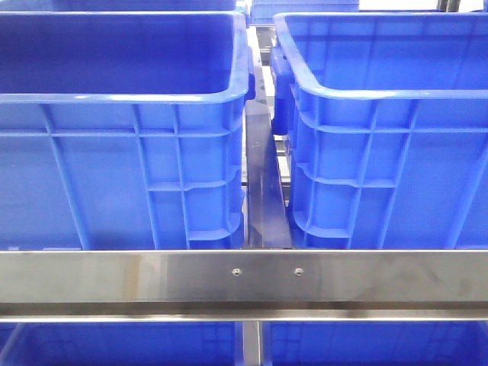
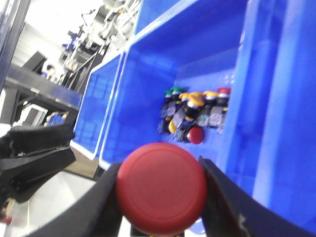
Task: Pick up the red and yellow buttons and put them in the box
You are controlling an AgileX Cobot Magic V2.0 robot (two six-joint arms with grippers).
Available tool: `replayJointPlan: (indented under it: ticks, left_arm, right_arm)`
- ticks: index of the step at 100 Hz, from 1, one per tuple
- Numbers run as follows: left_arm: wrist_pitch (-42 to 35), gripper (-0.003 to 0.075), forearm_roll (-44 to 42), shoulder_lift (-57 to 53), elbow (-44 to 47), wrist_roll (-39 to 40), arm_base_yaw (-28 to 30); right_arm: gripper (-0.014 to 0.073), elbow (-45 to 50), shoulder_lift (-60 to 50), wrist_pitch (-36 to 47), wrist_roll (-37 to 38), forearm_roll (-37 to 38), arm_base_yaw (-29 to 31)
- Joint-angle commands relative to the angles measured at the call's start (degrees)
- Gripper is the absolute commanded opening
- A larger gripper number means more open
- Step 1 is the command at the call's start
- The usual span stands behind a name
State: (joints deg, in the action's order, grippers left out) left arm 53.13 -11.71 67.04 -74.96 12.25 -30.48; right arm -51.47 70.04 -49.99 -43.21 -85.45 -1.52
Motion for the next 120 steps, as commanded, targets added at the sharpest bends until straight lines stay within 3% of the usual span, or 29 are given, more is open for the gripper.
replayJointPlan:
  ticks: [1,22,40,54,74,103,120]
  left_arm:
    - [-4.45,0.0429,-0.65,-4.89,2.26,1.65,5.04]
    - [-6.12,0.0429,-0.01,-14.53,12.11,2.58,16.65]
    - [-6.88,0.0405,-0.01,-21.29,17.66,2.58,20.69]
    - [-7.29,0.0267,-0.38,-24.7,19.36,2.58,21.15]
    - [-7.03,-0.002,-0.38,-25.3,19.4,2.58,21.15]
    - [-7.03,-0.0019,-0.38,-25.3,19.4,2.58,21.15]
    - [-7.03,-0.0019,-0.38,-25.3,19.4,2.58,21.15]
  right_arm:
    - [0.0115,-1.87,-1.33,-1.21,-1.19,-4.08,1.0]
    - [0.0115,-1.87,-1.33,-0.26,-1.37,-4.08,1.0]
    - [0.0115,-1.87,-1.33,2.29,-1.91,-4.08,1.0]
    - [0.0115,-1.87,-1.33,6.4,-2.75,-4.08,1.0]
    - [0.0115,-1.98,-1.33,17.88,-6.56,-4.08,1.0]
    - [0.0111,-4.62,1.69,39.12,-21.96,-3.76,1.0]
    - [0.0111,-8.33,8.86,41.1,-28.93,-3.76,0.67]
